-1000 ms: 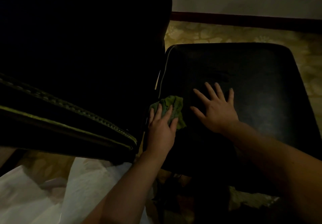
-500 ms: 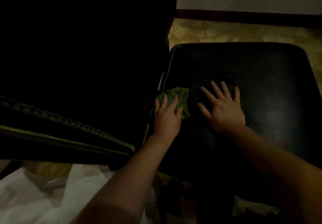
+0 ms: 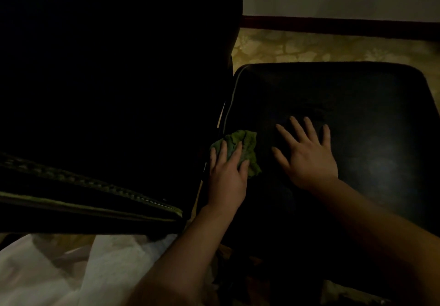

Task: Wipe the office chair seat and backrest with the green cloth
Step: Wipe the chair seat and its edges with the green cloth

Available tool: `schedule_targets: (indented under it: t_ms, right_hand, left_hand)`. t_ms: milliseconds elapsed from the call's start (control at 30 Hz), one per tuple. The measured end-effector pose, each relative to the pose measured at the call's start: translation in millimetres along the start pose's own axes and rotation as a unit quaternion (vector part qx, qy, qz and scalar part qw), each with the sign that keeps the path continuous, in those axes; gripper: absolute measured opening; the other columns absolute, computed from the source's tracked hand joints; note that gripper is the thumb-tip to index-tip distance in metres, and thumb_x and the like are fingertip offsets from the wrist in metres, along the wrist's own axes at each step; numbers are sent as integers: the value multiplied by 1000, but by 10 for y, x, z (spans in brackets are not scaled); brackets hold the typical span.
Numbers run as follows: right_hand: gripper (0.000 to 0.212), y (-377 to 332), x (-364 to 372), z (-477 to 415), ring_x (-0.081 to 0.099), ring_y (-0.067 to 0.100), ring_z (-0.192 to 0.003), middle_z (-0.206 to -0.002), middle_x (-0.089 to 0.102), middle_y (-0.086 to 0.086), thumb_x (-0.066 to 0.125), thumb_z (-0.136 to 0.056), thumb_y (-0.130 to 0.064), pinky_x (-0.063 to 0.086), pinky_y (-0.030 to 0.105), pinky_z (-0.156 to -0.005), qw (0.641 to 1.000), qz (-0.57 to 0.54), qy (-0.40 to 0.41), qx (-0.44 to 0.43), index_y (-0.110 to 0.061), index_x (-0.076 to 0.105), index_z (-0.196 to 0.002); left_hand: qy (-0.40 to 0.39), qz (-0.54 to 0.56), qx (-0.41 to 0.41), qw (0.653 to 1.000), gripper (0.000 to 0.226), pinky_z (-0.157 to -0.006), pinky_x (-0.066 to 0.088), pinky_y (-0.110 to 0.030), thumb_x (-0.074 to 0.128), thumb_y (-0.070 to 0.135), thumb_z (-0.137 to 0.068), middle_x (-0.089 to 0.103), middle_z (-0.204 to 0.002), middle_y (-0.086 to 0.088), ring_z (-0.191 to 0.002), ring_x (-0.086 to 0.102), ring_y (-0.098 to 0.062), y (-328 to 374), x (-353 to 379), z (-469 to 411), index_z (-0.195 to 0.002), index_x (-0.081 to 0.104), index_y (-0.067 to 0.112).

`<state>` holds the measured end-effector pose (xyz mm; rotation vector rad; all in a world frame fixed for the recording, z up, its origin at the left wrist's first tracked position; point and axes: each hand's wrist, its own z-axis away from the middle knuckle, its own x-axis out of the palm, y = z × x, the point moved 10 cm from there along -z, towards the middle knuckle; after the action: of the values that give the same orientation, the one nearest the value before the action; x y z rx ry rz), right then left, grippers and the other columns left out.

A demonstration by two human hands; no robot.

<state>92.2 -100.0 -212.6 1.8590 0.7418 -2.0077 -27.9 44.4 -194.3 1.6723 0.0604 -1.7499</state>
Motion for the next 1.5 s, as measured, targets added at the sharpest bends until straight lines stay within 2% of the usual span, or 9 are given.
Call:
schedule_targets:
  t_ms: [100, 333, 500, 633, 1033, 1200, 1333, 1400, 1500]
  right_hand:
    - [74, -3, -6, -21, -1, 29, -152, -165, 8, 1, 8, -89, -71, -6, 60, -116, 1000, -8, -12, -8, -37, 15, -154]
    - [67, 56, -113, -208, -1, 28, -152, -166, 6, 1, 24, -94, -66, -6, 63, -115, 1000, -10, -12, -20, -38, 17, -154]
    - [68, 108, -42, -237, 1, 28, -152, -166, 8, 1, 17, -94, -68, -4, 62, -117, 1000, -6, 1, -13, -38, 15, -155]
    - [72, 122, -13, -248, 0, 29, -152, -165, 8, 2, 11, -91, -70, -4, 63, -116, 1000, 2, -5, -16, -37, 14, -154]
    - [72, 102, -55, -228, 2, 27, -152, -165, 12, 1, 11, -90, -70, -4, 61, -118, 1000, -11, 6, -8, -38, 18, -154]
    - [70, 87, -119, -254, 11, 30, -151, -162, 23, 4, 20, -90, -69, 0, 64, -117, 1000, -6, -5, -3, -35, 27, -151]
    - [66, 82, -320, -509, 20, 31, -146, -150, 35, 13, 33, -91, -66, 1, 68, -115, 1000, -1, 13, -26, -29, 39, -144]
    - [68, 135, -338, -620, 11, 31, -149, -156, 26, 14, 31, -91, -68, -1, 70, -113, 1000, -8, 15, -12, -31, 33, -149]
    - [74, 199, -170, -607, -2, 30, -152, -164, 9, 8, 18, -89, -75, -4, 70, -113, 1000, 4, -7, 10, -38, 17, -154]
  left_hand:
    - [-8, 1, -3, 1000, 54, -124, 4, -38, 36, 44, -106, 6, -169, -2, -155, -5, -27, 34, 5, -117, -157, 23, 34]
    - [0, 12, 0, 1000, 54, -124, 6, -42, 39, 45, -105, 9, -168, -6, -155, -1, -31, 138, -11, -345, -157, 27, 32]
    - [37, 30, 4, 999, 51, -124, 7, -36, 41, 40, -106, 14, -168, -3, -155, 0, -25, 76, -20, -139, -155, 32, 31]
    - [32, 24, -9, 999, 51, -124, 7, -36, 40, 41, -105, 14, -168, -2, -155, 0, -24, 54, 11, -99, -155, 32, 31]
    - [47, 32, -22, 998, 50, -126, 9, -42, 42, 39, -106, 16, -167, -5, -155, 2, -29, 212, -16, -550, -154, 33, 31]
    - [55, 37, -16, 998, 50, -124, 8, -36, 41, 40, -106, 17, -167, -3, -155, 2, -25, 173, -10, -383, -154, 34, 31]
    - [52, 32, -9, 998, 50, -124, 8, -39, 40, 42, -105, 17, -167, -3, -155, 2, -26, 138, 20, -247, -154, 34, 31]
    - [48, 33, -9, 998, 50, -125, 9, -40, 40, 41, -105, 18, -167, -3, -155, 3, -27, 143, 23, -259, -154, 35, 31]
    - [46, 30, -19, 998, 49, -125, 9, -41, 40, 41, -105, 18, -167, -2, -155, 3, -27, 145, 24, -310, -153, 36, 31]
